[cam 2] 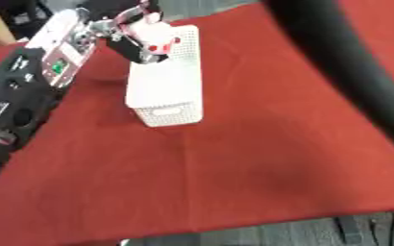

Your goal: Pick up objects on the table and place them in the box.

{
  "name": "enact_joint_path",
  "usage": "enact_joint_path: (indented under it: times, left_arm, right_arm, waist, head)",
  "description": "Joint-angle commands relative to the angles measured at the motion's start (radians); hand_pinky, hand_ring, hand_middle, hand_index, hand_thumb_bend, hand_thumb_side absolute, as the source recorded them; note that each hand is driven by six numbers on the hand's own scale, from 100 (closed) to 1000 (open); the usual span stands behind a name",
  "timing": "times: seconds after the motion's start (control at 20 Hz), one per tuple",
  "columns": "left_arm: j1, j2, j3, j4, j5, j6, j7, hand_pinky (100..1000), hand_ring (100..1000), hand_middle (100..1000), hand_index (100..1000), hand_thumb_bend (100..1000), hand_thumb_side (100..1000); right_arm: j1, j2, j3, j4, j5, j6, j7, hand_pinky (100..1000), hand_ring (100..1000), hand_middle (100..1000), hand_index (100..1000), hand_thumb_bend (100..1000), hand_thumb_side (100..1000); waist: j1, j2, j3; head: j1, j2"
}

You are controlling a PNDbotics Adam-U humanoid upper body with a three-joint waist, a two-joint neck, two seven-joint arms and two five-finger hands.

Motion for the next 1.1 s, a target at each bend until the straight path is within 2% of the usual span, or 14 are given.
enact_joint_path:
  times: [0.05,0.1,0.15,0.25,0.5,0.65,0.75,0.8,0.85,0.9,0.95,1.0,1.05,1.1]
  left_arm:
    - [-0.018,0.013,0.005,-0.006,0.013,-0.029,0.007,341,521,534,624,478,611]
    - [-0.017,0.014,0.004,-0.005,0.013,-0.039,0.004,405,577,602,686,520,695]
    - [-0.016,0.014,0.004,-0.003,0.012,-0.048,-0.004,560,703,723,800,662,808]
    - [-0.015,0.015,0.003,0.005,0.0,-0.067,-0.043,698,804,814,895,823,854]
    - [-0.014,0.016,0.012,0.025,-0.024,-0.094,-0.14,714,811,833,902,956,845]
    - [-0.014,0.018,0.02,0.03,-0.024,-0.096,-0.167,708,803,828,901,964,841]
    - [-0.011,0.02,0.028,0.025,-0.017,-0.094,-0.166,693,791,817,893,912,856]
    - [-0.008,0.021,0.037,0.017,-0.007,-0.086,-0.15,647,767,798,881,762,891]
    - [-0.003,0.024,0.044,0.008,0.009,-0.076,-0.125,626,758,790,878,726,894]
    - [0.005,0.028,0.051,-0.004,0.035,-0.063,-0.094,580,741,778,874,678,896]
    - [0.016,0.034,0.056,-0.018,0.074,-0.05,-0.059,574,739,777,874,676,896]
    - [0.03,0.043,0.057,-0.034,0.118,-0.039,-0.03,522,727,775,886,652,897]
    - [0.047,0.055,0.057,-0.052,0.173,-0.028,-0.004,534,730,774,882,657,895]
    - [0.066,0.069,0.056,-0.071,0.229,-0.017,0.013,491,720,777,894,634,901]
  right_arm:
    - [-0.008,-0.007,-0.002,-0.014,-0.004,0.0,0.003,632,740,808,734,120,776]
    - [-0.008,-0.007,-0.002,-0.014,-0.004,0.0,0.003,633,740,808,734,120,776]
    - [-0.008,-0.007,-0.002,-0.014,-0.003,0.001,0.003,633,740,808,734,120,775]
    - [-0.008,-0.006,-0.002,-0.014,-0.003,0.001,0.004,633,740,808,733,120,775]
    - [-0.01,-0.006,-0.003,-0.014,-0.008,-0.004,-0.003,628,735,804,729,116,769]
    - [-0.01,-0.006,-0.003,-0.014,-0.009,-0.005,-0.007,628,735,804,729,117,769]
    - [-0.009,-0.005,-0.002,-0.014,-0.009,-0.004,-0.006,628,735,804,729,118,769]
    - [-0.009,-0.005,-0.002,-0.014,-0.009,-0.004,-0.005,629,736,804,729,118,769]
    - [-0.009,-0.004,-0.002,-0.014,-0.008,-0.003,-0.005,629,736,804,729,119,769]
    - [-0.009,-0.004,-0.002,-0.014,-0.008,-0.003,-0.005,629,736,805,729,120,769]
    - [-0.009,-0.004,-0.002,-0.014,-0.007,-0.002,-0.004,629,736,805,729,120,769]
    - [-0.01,-0.004,-0.003,-0.014,-0.007,-0.002,-0.004,629,737,805,729,119,769]
    - [-0.011,-0.005,-0.003,-0.014,-0.006,-0.002,-0.004,629,737,805,729,120,769]
    - [-0.011,-0.005,-0.004,-0.014,-0.006,-0.002,-0.004,629,737,805,730,119,769]
  waist:
    - [-0.006,-0.014,-0.001]
    - [-0.007,-0.013,-0.001]
    - [-0.007,-0.012,-0.001]
    - [-0.007,-0.011,-0.001]
    - [-0.009,-0.007,-0.001]
    - [-0.009,-0.006,0.001]
    - [-0.01,-0.006,0.003]
    - [-0.011,-0.005,0.005]
    - [-0.012,-0.004,0.006]
    - [-0.013,-0.003,0.009]
    - [-0.014,-0.001,0.011]
    - [-0.015,0.0,0.014]
    - [-0.015,0.001,0.016]
    - [-0.016,0.002,0.02]
  head:
    - [0.001,-0.007]
    - [0.001,-0.007]
    - [0.0,-0.007]
    - [0.0,-0.007]
    - [-0.002,-0.007]
    - [-0.002,-0.007]
    - [-0.002,-0.007]
    - [-0.003,-0.007]
    - [-0.004,-0.007]
    - [-0.005,-0.007]
    - [-0.006,-0.007]
    - [-0.007,-0.007]
    - [-0.008,-0.007]
    - [-0.01,-0.007]
